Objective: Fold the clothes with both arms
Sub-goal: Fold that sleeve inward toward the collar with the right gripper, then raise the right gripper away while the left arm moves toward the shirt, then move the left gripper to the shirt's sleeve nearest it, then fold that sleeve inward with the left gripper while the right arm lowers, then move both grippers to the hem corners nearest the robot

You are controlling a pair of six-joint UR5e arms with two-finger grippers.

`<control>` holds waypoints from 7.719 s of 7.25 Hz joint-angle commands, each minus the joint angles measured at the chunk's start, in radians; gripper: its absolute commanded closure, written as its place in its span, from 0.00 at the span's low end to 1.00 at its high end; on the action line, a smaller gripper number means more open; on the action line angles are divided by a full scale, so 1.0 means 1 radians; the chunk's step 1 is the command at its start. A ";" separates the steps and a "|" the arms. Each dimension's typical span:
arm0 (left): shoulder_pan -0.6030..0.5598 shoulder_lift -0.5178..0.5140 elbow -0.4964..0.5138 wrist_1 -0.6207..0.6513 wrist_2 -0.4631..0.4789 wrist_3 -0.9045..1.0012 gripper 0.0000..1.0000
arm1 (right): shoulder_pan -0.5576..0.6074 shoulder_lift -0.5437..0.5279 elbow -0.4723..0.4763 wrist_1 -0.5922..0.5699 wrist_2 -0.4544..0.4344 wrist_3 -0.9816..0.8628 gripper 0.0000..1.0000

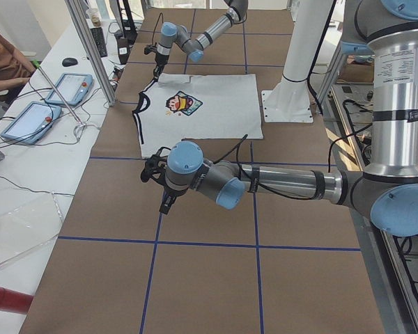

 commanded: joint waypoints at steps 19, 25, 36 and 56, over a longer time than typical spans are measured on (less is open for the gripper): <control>0.528 -0.732 0.809 -0.506 0.371 -0.967 0.51 | 0.228 -0.751 0.790 0.057 0.445 -0.006 0.00; 0.520 -0.724 0.764 -0.500 0.357 -0.968 1.00 | 0.229 -0.745 0.797 0.057 0.443 0.005 0.00; 0.721 -0.982 0.834 -0.423 0.634 -1.266 0.75 | 0.231 -0.699 0.771 0.041 0.413 0.006 0.00; 0.746 -0.511 0.088 -0.408 0.528 -1.273 0.34 | -0.781 -0.969 1.264 -0.456 -0.305 1.105 0.28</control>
